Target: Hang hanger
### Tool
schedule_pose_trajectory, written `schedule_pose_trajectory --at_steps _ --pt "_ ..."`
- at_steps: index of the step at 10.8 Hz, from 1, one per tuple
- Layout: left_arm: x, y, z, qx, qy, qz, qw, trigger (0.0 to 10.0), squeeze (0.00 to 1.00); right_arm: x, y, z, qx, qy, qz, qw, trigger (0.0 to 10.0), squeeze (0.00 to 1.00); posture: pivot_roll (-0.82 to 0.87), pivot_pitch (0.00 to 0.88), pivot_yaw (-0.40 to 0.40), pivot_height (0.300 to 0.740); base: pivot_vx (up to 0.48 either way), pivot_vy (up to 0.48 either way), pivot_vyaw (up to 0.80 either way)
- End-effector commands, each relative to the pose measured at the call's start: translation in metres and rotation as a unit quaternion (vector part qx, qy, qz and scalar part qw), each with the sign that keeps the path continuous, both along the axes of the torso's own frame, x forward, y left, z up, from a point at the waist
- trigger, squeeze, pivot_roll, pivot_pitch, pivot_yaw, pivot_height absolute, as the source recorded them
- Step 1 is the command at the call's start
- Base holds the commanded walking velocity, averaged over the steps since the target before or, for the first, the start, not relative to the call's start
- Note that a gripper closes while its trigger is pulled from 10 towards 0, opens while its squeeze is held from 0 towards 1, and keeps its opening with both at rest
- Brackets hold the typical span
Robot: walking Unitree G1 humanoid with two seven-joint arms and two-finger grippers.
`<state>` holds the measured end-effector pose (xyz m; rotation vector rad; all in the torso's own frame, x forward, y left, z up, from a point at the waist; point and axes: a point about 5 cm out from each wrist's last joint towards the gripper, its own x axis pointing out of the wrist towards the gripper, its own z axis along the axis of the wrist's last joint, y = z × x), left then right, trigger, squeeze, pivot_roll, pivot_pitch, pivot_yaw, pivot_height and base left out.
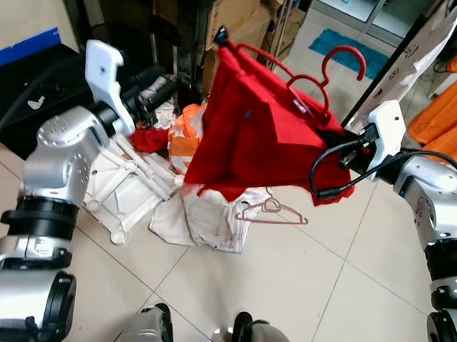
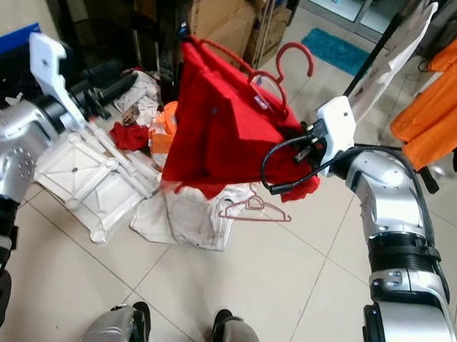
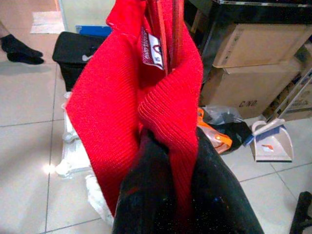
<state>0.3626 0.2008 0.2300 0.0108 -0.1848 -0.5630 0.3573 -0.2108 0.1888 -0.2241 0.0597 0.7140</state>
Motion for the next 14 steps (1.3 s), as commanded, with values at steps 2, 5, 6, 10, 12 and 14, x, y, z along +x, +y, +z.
schedule_pose_trajectory --at_steps 2,5,6,10,12,14 --pt "0.003 -0.006 0.006 0.002 -0.017 -0.006 1.000 10.0 0.00 -0.001 -0.005 0.003 -0.013 -0.017 -0.012 1.000 0.0 0.00 -0.16 0.149 -0.067 0.740 0.000 0.000 0.00" --pt "-0.023 -0.006 0.071 0.060 -0.105 -0.168 0.978 10.0 0.00 -0.010 -0.011 0.004 -0.056 -0.008 0.048 0.997 0.0 0.00 -0.15 0.141 -0.066 0.740 0.000 0.000 0.00" --pt "-0.033 -0.003 0.100 0.097 -0.136 -0.225 0.960 10.0 0.00 -0.014 -0.014 0.009 -0.068 -0.008 0.082 0.994 0.0 0.00 -0.14 0.133 -0.064 0.740 0.000 0.000 0.00" --pt "-0.020 -0.009 0.088 0.111 -0.070 -0.319 0.939 10.0 0.00 -0.027 0.005 0.029 -0.045 -0.025 0.192 0.980 0.0 0.00 -0.15 0.127 -0.044 0.740 0.000 0.000 0.00" --pt "-0.009 -0.017 0.075 0.114 -0.040 -0.332 0.936 10.0 0.00 -0.035 0.009 0.033 -0.058 -0.023 0.224 0.973 0.0 0.00 -0.17 0.131 -0.040 0.740 0.000 0.000 0.00" --pt "-0.004 -0.027 0.076 0.125 -0.053 -0.329 0.935 10.0 0.02 -0.038 0.014 0.020 -0.084 -0.015 0.225 0.971 0.0 0.00 -0.18 0.138 -0.040 0.740 0.000 0.000 0.00"
